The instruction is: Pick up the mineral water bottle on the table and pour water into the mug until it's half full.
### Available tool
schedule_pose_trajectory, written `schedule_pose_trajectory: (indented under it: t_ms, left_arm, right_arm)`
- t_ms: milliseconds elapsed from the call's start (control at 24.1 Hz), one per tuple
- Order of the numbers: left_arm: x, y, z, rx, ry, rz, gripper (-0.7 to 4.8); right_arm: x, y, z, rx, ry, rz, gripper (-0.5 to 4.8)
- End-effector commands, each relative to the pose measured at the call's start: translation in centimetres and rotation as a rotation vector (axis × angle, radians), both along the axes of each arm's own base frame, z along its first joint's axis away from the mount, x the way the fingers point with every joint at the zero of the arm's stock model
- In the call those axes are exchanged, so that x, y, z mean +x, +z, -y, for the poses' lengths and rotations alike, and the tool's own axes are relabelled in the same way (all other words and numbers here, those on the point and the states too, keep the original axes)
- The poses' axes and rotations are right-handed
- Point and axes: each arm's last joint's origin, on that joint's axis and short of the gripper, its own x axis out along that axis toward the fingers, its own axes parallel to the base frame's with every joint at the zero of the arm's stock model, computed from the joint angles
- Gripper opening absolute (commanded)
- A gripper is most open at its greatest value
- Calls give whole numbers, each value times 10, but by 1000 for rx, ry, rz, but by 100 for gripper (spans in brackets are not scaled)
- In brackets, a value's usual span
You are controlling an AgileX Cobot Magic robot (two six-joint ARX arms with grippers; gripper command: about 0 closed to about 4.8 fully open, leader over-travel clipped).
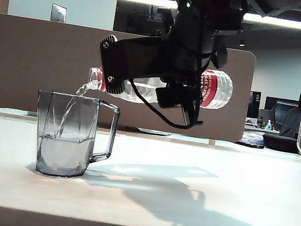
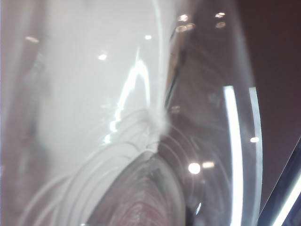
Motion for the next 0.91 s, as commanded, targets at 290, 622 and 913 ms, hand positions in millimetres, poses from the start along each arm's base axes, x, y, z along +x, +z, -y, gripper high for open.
schedule_pose_trajectory:
  t_ms: [290, 622, 913]
  left_arm:
    - [0, 2, 0, -8, 1, 13, -5]
    - [0, 2, 0, -8, 1, 13, -5]
    - [0, 2, 0, -8, 1, 13, -5]
  right_arm:
    - [1, 9, -2, 49, -9, 41, 212]
    - [-1, 6, -1, 168, -63, -11, 238]
    - [-3, -2, 3, 315, -182, -96, 242]
